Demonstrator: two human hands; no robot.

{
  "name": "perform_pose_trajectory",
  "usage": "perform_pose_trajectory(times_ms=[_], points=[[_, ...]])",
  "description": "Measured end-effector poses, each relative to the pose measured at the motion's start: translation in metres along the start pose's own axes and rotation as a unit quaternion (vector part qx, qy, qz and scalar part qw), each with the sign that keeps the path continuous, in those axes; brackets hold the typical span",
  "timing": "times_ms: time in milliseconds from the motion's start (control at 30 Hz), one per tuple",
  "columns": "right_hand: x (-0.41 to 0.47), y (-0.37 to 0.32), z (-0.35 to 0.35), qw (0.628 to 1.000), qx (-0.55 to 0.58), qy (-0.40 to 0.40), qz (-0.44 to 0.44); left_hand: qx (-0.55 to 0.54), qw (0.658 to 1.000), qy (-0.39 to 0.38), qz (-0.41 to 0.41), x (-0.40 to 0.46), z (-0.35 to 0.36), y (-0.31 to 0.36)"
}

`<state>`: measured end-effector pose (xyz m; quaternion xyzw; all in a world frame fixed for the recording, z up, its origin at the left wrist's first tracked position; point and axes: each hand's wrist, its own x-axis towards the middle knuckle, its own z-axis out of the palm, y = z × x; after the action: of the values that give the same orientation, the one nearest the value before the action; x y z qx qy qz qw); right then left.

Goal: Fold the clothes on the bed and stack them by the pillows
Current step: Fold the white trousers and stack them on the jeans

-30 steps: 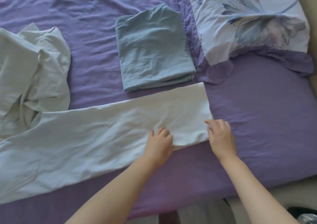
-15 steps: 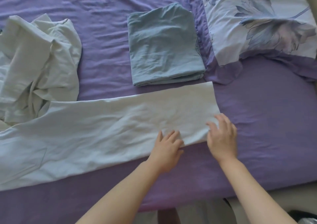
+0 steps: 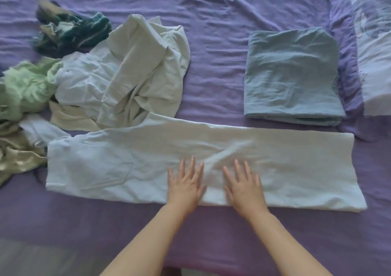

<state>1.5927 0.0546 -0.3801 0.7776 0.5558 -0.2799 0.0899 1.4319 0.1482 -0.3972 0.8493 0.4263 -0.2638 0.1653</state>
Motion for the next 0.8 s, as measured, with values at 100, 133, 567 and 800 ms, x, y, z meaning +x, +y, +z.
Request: perform_pose_trajectory(times_ms=[100,133,567,800], points=[[0.020,-0.049,0.004,0.999,-0.007,-0.016,-0.037,-0.003,0.999,-0.006,-0.050,-0.009,-0.002,-0.055],[0.025,-0.068,0.005,0.998,-0.013,-0.021,-0.051,0.004,0.998,-0.008,-0.060,-0.013,-0.003,-0.075],[0.075,-0.265,0.011,0.988,-0.050,-0.062,-0.135,-0.122,0.959,0.114,-0.228,-0.045,-0.029,-0.304],[0.096,-0.328,0.014,0.972,-0.057,-0.035,-0.223,-0.302,0.912,0.107,-0.256,-0.035,-0.032,-0.341]])
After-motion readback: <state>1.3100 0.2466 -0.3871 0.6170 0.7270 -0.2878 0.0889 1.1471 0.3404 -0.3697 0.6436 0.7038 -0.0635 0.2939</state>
